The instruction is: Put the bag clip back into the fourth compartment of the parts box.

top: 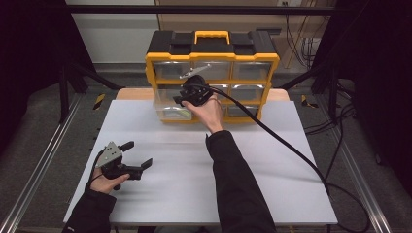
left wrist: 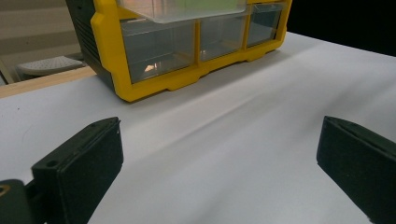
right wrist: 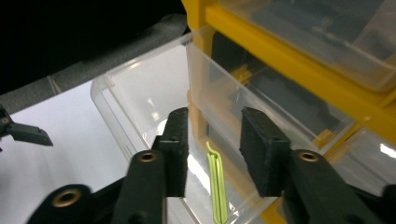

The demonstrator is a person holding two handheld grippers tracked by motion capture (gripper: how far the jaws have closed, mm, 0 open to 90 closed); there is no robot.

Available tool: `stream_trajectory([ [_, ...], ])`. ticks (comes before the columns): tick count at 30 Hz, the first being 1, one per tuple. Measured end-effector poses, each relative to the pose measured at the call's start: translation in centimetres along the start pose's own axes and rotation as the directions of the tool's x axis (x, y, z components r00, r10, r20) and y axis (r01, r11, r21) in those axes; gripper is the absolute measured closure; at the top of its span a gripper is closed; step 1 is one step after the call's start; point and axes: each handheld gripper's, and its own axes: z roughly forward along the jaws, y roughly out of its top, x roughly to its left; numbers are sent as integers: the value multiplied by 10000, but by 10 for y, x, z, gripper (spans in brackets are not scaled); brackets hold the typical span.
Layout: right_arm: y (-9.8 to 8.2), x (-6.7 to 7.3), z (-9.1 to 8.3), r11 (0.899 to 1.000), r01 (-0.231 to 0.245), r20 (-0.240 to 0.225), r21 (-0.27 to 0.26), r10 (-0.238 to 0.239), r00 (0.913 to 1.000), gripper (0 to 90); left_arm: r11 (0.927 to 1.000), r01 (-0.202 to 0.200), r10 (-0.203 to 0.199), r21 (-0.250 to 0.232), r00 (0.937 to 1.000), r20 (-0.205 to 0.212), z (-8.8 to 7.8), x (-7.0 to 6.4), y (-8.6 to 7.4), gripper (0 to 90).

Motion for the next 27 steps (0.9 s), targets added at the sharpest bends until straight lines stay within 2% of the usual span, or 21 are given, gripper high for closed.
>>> stream_trajectory([
  [6, 4, 1, -13, 9981, -3, 274, -622, 20, 9996, 438, 10000, 5, -5, -10, 10000, -4, 0, 0, 0, 4],
  [10, 6, 4, -22, 9944, 72, 630, -1054, -6, 9980, 272, 10000, -5, 5, -5, 10000, -1, 0, 0, 0, 4],
  [15, 6, 8, -31, 9932, 131, 981, -1155, -17, 9952, 120, 10000, -10, 10, -6, 10000, 8, 0, 0, 0, 4],
  [20, 3, 13, -38, 9913, 147, 1029, -1307, -12, 9947, 65, 10000, -21, 21, 10, 10000, 6, 0, -1, 0, 4],
  [23, 1, 16, -42, 9904, 347, 1073, -1341, -203, 9940, 49, 10000, -24, 24, 6, 10000, 1, 0, -1, 0, 4],
  [27, -4, 20, -49, 9862, 408, 902, -1607, -265, 9956, 46, 10000, -28, 28, 18, 10000, 9, 0, -1, 0, 4],
])
